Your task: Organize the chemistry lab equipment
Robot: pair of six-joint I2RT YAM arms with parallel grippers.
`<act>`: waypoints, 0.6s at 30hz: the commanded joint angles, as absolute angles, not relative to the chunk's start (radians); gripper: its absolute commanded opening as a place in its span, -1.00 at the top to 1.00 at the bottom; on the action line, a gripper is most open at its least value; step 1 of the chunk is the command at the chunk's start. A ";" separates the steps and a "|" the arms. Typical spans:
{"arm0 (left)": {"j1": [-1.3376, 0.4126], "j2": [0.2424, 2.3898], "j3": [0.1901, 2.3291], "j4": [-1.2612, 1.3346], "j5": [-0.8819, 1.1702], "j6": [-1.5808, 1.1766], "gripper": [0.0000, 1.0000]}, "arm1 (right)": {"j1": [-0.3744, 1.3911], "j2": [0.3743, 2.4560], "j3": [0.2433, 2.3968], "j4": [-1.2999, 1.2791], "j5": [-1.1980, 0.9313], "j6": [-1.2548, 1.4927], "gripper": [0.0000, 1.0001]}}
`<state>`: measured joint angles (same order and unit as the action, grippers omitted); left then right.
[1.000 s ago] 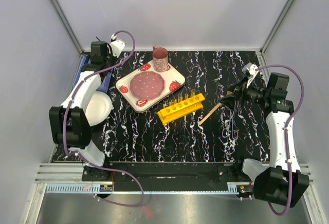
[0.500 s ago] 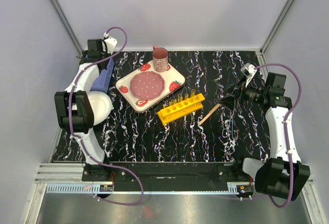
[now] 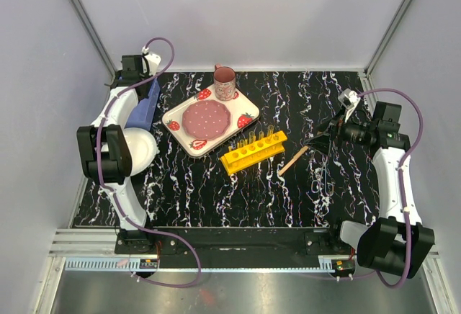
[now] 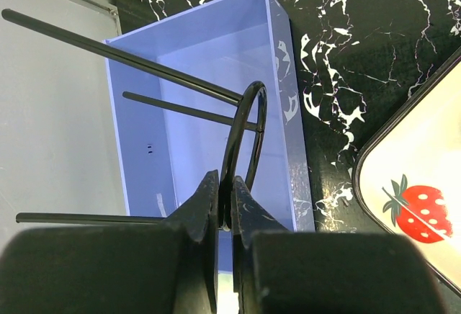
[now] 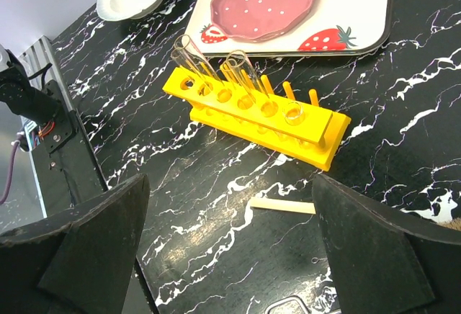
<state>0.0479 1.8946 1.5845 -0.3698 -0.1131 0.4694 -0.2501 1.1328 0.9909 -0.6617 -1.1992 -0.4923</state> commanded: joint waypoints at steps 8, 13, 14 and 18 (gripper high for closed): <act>0.052 1.917 1.674 -0.433 -0.172 0.408 0.87 | -0.264 1.124 1.042 -0.701 -1.270 -0.531 -0.99; 0.054 1.950 1.707 -0.471 -0.186 0.397 0.88 | -0.264 1.121 1.048 -0.718 -1.273 -0.546 -1.00; 0.054 1.954 1.710 -0.477 -0.187 0.394 0.88 | -0.264 1.120 1.048 -0.721 -1.273 -0.546 -1.00; 0.057 1.976 1.741 -0.512 -0.199 0.387 0.88 | -0.265 1.118 1.049 -0.727 -1.276 -0.551 -0.99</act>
<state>0.0486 1.9736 1.6691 -0.5129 -0.1535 0.4072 -0.2581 1.1328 1.0077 -0.7090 -1.2434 -0.5278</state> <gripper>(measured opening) 0.072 0.994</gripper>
